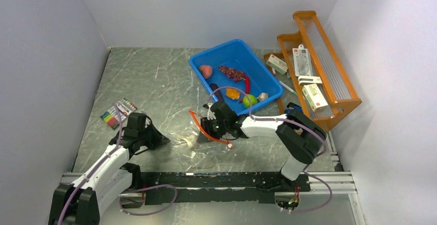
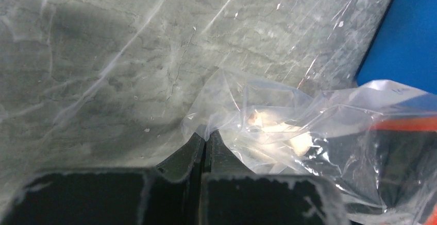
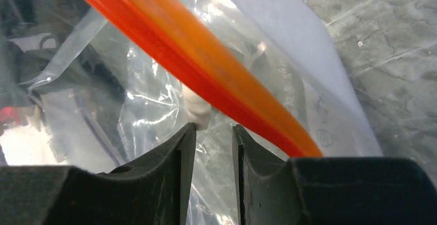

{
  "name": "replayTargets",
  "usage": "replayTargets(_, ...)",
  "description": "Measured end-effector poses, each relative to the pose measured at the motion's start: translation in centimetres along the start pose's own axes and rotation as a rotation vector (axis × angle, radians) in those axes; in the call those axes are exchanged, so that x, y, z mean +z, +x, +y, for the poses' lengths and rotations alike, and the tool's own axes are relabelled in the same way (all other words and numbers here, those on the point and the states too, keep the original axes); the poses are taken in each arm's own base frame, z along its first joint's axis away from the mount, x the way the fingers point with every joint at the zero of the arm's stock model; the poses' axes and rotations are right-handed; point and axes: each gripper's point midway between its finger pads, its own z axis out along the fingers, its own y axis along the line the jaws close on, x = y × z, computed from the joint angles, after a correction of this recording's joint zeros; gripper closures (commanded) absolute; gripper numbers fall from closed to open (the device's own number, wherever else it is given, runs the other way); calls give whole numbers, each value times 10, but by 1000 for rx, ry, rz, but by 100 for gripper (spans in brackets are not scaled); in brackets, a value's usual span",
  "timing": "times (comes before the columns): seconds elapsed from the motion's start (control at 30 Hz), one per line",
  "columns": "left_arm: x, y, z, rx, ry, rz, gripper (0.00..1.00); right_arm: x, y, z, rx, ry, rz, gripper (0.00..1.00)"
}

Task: Open the zip-top bag and remove the fake food
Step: Pick up the fake vegetable from the zipper food storage bag.

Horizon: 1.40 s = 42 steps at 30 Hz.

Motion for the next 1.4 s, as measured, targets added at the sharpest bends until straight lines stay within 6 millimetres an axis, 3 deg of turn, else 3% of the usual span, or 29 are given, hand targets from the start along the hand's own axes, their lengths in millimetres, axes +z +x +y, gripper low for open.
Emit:
replayTargets(0.17, 0, 2, -2, 0, 8, 10, 93, 14, 7, -2, 44, -19, 31, 62)
replayTargets(0.6, -1, 2, -8, 5, 41, 15, 93, 21, -4, 27, 81, -124, -4, 55)
replayTargets(0.7, -1, 2, -9, 4, 49, 16, 93, 28, -6, 28, 83, -120, 1, 64)
replayTargets(0.8, -1, 2, -9, 4, 49, 16, 93, 38, -3, 27, 84, -102, 17, 83)
replayTargets(0.93, -2, 2, -9, 3, 47, 16, 93, 40, 0, 19, 84, -47, 16, 91)
replayTargets(1.03, -3, 3, -6, -7, 33, 12, 93, 33, -5, 14, 65, 11, -16, 93)
replayTargets(1.4, -11, -4, 7, -76, -34, -63, 93, -21, -42, 7, 6, 143, -197, 96)
